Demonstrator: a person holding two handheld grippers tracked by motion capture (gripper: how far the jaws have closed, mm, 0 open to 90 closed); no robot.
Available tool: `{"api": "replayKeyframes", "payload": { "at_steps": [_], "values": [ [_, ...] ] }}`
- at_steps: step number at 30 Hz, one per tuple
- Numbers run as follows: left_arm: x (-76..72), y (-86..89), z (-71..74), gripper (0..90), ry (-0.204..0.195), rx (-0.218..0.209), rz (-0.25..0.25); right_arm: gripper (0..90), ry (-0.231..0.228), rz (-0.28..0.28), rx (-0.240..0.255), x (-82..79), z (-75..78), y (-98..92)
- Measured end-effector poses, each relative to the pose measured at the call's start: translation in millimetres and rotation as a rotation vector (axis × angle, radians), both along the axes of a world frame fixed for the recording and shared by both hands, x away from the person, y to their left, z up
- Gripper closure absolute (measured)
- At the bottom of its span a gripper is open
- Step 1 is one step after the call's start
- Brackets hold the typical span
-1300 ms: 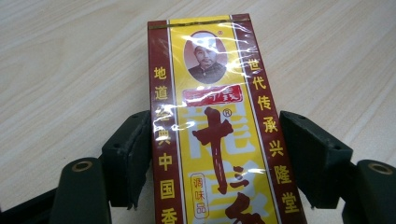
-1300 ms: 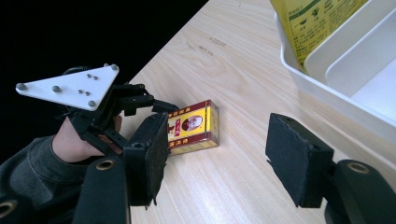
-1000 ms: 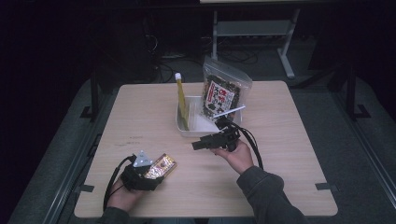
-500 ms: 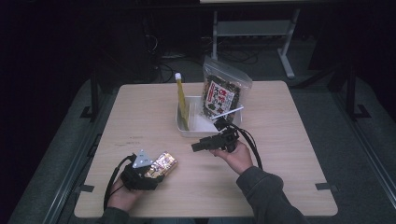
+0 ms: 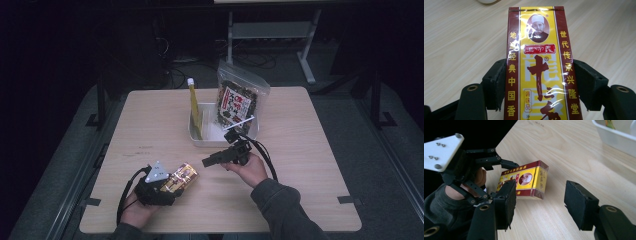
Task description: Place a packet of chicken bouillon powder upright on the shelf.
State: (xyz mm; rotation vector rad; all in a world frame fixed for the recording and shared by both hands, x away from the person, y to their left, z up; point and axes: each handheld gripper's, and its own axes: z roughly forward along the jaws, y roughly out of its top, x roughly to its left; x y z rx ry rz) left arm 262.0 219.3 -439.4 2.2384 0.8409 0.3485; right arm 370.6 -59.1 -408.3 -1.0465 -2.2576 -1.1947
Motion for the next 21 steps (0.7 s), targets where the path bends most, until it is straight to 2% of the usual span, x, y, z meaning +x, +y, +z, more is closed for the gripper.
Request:
{"api": "replayKeyframes", "payload": {
  "at_steps": [5,13,21],
  "values": [
    [-1.6,-5.0,1.4,32.1,-0.01,-0.009,-0.018,42.1,0.009,0.004,-0.006,2.2,-5.4,2.2],
    [-3.5,-10.3,3.0,32.1,-0.016,-0.031,-0.047,43.1,0.061,0.018,-0.005,3.9,-11.2,6.4],
    [-4.6,-13.4,5.8,32.2,-0.032,-0.046,-0.059,44.2,0.085,0.031,-0.003,4.9,-18.0,10.8]
  ]
}}
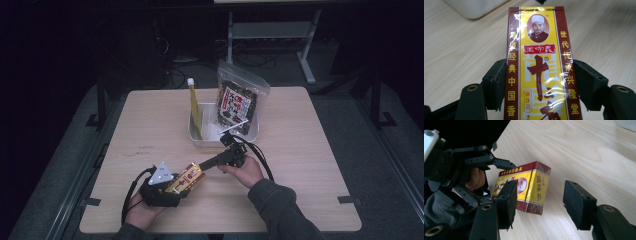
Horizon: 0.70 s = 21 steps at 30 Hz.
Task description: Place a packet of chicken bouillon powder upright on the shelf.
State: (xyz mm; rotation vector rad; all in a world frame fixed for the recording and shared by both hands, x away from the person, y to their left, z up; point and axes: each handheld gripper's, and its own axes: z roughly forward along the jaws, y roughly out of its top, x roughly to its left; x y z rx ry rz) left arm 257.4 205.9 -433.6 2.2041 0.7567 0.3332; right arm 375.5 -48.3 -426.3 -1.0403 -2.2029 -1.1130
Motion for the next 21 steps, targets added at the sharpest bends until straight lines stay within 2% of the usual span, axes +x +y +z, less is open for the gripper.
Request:
{"api": "replayKeyframes", "payload": {
  "at_steps": [13,21],
  "values": [
    [-1.8,-7.0,5.2,32.2,-0.032,-0.037,-0.022,49.3,0.055,0.04,0.034,0.6,-5.3,5.5],
    [-1.9,-8.5,7.4,32.2,-0.053,-0.049,-0.026,54.1,0.095,0.036,0.071,1.1,-5.5,7.8]
  ]
}}
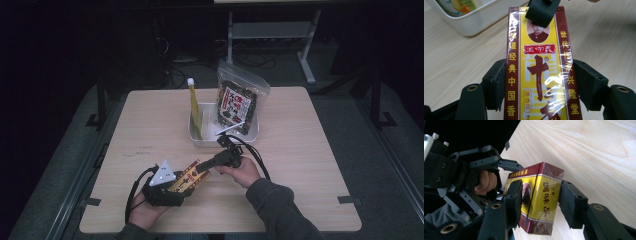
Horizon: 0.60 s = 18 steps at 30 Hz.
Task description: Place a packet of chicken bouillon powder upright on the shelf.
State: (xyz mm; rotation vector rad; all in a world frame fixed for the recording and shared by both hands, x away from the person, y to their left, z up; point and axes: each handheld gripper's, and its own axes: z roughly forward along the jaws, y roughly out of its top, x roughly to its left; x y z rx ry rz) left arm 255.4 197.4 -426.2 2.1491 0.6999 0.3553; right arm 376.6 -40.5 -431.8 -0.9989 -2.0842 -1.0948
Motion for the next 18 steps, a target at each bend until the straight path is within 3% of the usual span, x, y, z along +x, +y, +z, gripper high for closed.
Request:
{"api": "replayKeyframes", "payload": {
  "at_steps": [6,11,18],
  "values": [
    [0.2,-1.9,0.2,32.0,-0.015,0.01,-0.002,57.5,0.039,-0.014,0.017,1.4,0.1,-2.7],
    [0.2,-1.4,-1.4,31.9,-0.022,0.025,0.007,63.1,0.074,-0.028,0.06,2.9,0.7,-3.4],
    [0.7,-2.1,-2.1,31.5,-0.035,0.042,0.013,66.2,0.082,-0.042,0.039,2.4,6.5,1.0]
  ]
}}
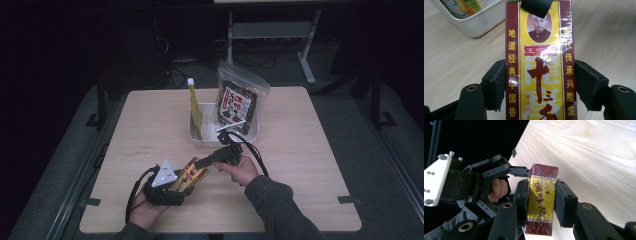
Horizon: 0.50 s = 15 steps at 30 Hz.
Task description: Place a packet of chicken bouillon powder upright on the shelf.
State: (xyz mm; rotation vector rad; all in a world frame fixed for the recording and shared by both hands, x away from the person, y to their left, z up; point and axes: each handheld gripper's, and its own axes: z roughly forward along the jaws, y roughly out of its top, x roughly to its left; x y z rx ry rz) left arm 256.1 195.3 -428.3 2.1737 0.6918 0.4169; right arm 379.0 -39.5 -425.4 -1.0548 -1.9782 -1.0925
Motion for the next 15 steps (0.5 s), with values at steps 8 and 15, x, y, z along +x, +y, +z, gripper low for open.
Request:
{"api": "replayKeyframes", "payload": {
  "at_steps": [8,15],
  "values": [
    [-1.2,-1.4,-0.2,26.8,-0.028,0.006,0.005,68.2,-0.072,0.011,-0.038,-4.6,13.1,6.9],
    [-0.8,1.5,0.6,24.0,-0.028,-0.026,0.017,68.3,-0.134,-0.02,-0.074,-5.2,23.4,4.1]
  ]
}}
